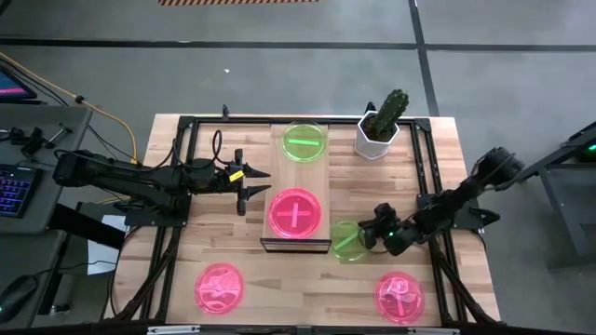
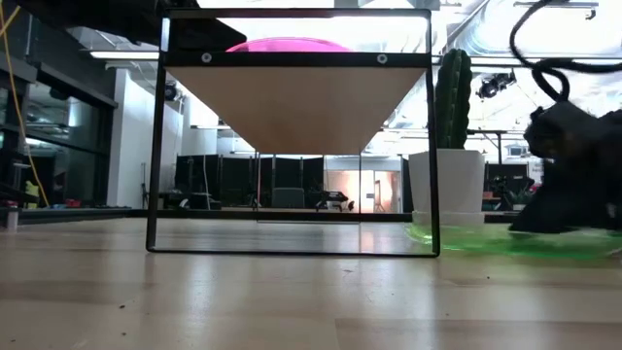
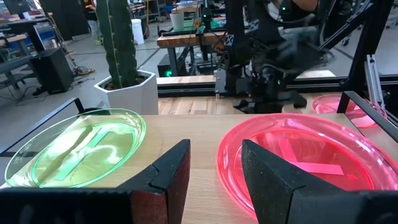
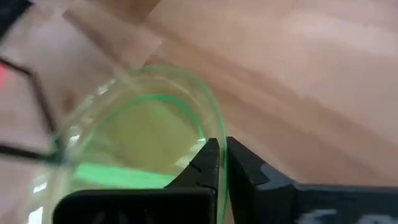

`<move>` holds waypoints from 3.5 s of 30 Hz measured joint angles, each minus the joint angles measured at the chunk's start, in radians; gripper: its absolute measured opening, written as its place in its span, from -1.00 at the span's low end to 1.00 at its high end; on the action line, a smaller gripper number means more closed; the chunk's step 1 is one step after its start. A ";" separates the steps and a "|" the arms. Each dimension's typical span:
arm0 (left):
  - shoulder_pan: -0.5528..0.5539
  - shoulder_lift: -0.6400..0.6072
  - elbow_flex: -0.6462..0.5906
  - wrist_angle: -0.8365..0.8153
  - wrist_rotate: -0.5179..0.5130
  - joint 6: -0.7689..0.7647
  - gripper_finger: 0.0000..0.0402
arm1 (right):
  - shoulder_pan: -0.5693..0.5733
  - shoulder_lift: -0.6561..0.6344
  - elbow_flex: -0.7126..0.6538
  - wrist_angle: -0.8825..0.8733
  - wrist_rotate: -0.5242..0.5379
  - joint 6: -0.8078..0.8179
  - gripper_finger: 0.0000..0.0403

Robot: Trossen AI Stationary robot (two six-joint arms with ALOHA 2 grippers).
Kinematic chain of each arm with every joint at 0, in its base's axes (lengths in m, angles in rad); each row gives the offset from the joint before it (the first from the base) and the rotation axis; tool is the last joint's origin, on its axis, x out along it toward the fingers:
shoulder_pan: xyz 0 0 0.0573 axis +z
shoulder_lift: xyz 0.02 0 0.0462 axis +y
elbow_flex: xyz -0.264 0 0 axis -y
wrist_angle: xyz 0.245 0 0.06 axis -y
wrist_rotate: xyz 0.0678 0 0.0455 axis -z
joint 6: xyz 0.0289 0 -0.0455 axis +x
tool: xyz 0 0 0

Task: Place and stack plates onto a shelf
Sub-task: Stack the green plate on top of the green plate on the shelf

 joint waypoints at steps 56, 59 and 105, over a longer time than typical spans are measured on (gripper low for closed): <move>0.000 0.000 0.000 0.002 0.000 0.000 -0.32 | -0.328 -0.642 -0.206 0.452 0.615 -0.728 -1.00; 0.000 0.000 0.000 0.011 0.000 0.009 -0.32 | -0.372 -0.645 -0.204 0.634 0.612 -0.912 -1.00; -0.001 0.000 0.000 0.084 0.000 0.087 -0.32 | -1.084 0.025 0.633 0.118 -0.438 -0.957 -1.00</move>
